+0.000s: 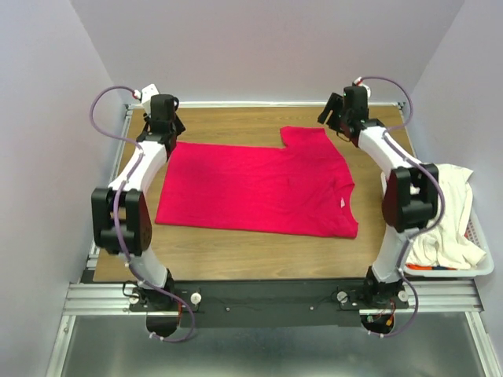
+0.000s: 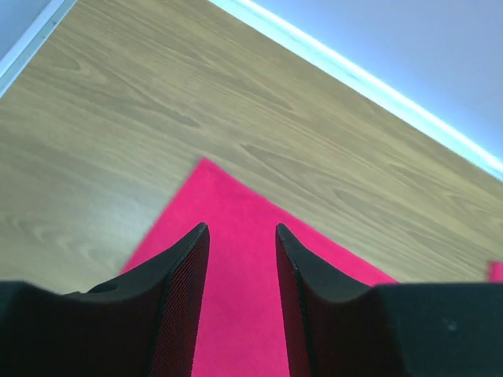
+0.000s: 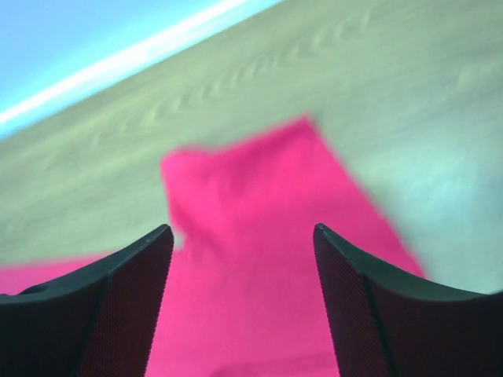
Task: Fold and stack the t-shirts
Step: Fold the tshirt
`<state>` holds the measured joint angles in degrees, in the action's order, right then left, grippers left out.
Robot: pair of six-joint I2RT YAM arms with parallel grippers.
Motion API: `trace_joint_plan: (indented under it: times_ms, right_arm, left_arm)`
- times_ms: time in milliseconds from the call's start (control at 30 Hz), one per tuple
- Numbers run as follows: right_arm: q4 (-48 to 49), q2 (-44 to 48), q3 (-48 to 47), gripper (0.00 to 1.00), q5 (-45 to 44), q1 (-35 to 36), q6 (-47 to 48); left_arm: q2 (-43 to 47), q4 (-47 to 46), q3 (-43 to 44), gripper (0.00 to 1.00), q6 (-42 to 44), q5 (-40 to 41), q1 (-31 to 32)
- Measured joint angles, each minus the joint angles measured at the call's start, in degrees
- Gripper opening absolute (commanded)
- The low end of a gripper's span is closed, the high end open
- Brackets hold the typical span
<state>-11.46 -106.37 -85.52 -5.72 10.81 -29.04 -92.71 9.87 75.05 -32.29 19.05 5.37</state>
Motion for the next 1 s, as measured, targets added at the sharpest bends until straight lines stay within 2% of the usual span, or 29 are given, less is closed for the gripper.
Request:
trace_joint_plan:
  times_ms: [133,267,400,633,1000]
  right_arm:
    - [-0.1,-10.9,-10.8,0.75,1.6,-3.2,2.1]
    - [-0.7,-18.3,-16.3,0.74,2.7,-5.0,3.5]
    - [-0.9,-22.6,-19.5,0.74,3.5,-5.6,4.1]
    - [-1.2,-26.0,-22.0,0.74,4.0,-5.6,5.0]
    - [-1.3,-26.6,-22.0,0.74,4.2,-5.6,5.2]
  left_arm:
    - [-11.0,1.8,7.8,0.43,5.0,-1.9,-2.8]
    - [-23.3,5.8,19.9,0.42,9.4,-3.3,-4.1]
    - [-30.8,9.3,27.3,0.42,11.3,-4.3,-3.8]
    - [-37.9,14.0,35.7,0.40,11.2,-4.5,-3.6]
    - [-39.6,18.3,36.0,0.40,8.9,-0.5,-3.5]
